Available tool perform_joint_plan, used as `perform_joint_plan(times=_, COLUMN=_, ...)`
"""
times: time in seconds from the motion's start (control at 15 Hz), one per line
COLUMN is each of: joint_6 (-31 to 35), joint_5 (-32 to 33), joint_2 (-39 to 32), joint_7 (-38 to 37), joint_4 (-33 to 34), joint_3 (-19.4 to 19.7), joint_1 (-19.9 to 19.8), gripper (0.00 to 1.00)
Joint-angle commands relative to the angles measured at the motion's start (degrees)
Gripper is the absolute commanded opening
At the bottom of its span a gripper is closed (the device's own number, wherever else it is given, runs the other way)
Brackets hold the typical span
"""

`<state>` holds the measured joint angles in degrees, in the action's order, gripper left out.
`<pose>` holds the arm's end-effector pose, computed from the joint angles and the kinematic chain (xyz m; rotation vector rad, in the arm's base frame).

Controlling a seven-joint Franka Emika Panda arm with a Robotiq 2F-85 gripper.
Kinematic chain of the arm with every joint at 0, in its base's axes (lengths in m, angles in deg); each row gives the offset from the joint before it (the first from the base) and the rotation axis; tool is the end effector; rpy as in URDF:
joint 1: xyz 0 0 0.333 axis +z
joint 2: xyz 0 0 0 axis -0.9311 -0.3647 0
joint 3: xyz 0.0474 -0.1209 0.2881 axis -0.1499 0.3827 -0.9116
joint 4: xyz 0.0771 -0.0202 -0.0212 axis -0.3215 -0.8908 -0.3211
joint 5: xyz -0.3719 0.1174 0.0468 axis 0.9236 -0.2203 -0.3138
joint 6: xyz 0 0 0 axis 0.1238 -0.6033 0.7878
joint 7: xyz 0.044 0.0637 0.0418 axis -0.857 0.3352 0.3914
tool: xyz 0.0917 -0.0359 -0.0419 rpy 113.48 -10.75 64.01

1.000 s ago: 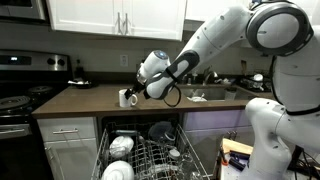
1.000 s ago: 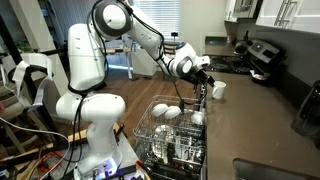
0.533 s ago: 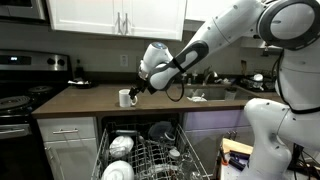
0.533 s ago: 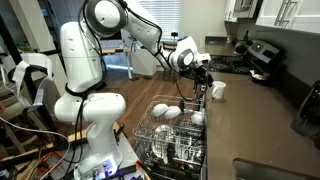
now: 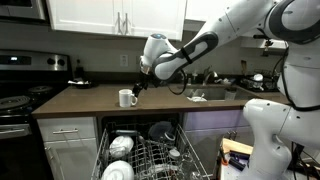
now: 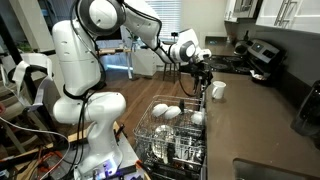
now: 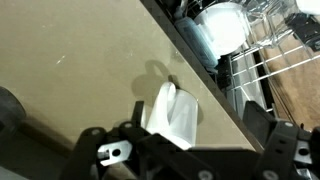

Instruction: Pick the cup in the dishwasher and put it on the counter

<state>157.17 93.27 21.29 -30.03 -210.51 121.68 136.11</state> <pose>0.5718 -0.0174 0.4291 2.8513 0.0055 0.5991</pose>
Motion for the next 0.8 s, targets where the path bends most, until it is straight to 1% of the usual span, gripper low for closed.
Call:
perform_joint_plan(times=0.0, joint_6=-5.43, joint_5=5.92, joint_2=5.07, joint_7=-2.67, joint_4=1.09, joint_3=0.5, joint_1=1.47, gripper=1.0)
perform_joint_plan(times=0.2, joint_6=-7.53, joint_5=10.45, joint_2=8.49, joint_7=-5.03, joint_4=1.08, joint_3=-0.89, joint_1=0.45, gripper=1.0)
perform_joint_plan(times=0.4, joint_6=-9.29, joint_5=15.96, joint_2=12.21, joint_7=-8.91, joint_4=0.54, joint_3=-3.23, joint_1=-1.07, gripper=1.0)
perform_joint_plan(times=0.53, joint_6=-10.87, joint_5=19.98, joint_2=15.11, joint_7=-12.21, joint_4=-0.22, joint_3=-5.63, joint_1=-2.38, gripper=1.0)
perform_joint_plan(times=0.73, joint_6=-13.25, joint_5=26.63, joint_2=20.68, joint_7=-17.58, joint_4=-3.04, joint_3=-10.77, joint_1=-5.65, gripper=1.0)
